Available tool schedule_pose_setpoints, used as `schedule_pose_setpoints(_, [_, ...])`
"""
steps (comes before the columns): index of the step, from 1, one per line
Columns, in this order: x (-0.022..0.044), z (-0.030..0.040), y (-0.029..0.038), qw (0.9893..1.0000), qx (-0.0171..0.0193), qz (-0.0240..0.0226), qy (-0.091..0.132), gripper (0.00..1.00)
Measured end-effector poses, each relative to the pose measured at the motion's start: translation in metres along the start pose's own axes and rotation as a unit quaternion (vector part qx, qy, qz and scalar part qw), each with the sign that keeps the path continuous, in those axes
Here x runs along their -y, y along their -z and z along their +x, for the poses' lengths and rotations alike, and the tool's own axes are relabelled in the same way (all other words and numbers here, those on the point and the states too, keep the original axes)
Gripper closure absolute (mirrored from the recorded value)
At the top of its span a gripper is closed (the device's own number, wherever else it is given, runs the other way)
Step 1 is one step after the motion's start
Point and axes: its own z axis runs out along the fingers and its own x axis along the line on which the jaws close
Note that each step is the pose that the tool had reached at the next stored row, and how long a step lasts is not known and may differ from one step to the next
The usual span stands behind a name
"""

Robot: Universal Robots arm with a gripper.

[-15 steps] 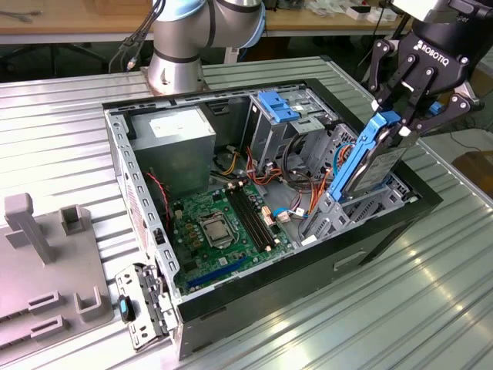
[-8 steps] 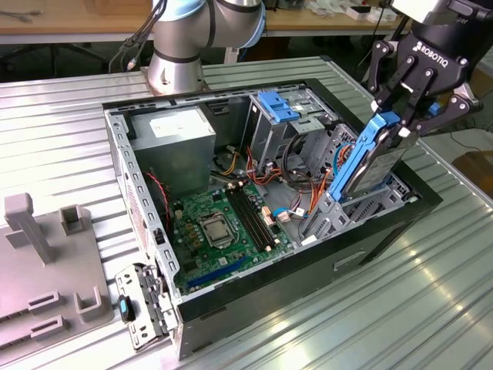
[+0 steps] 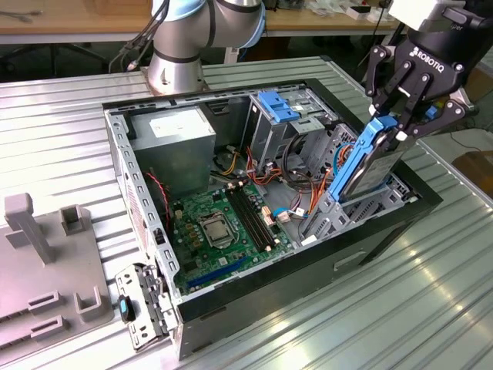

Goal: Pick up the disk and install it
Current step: 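Insert the disk into the insertion slot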

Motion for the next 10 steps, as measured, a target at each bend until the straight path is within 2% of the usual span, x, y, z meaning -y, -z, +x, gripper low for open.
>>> schedule_pose_setpoints(10, [-0.0001,-0.0002,-0.0099,1.0,0.0,0.0,0.0,0.63])
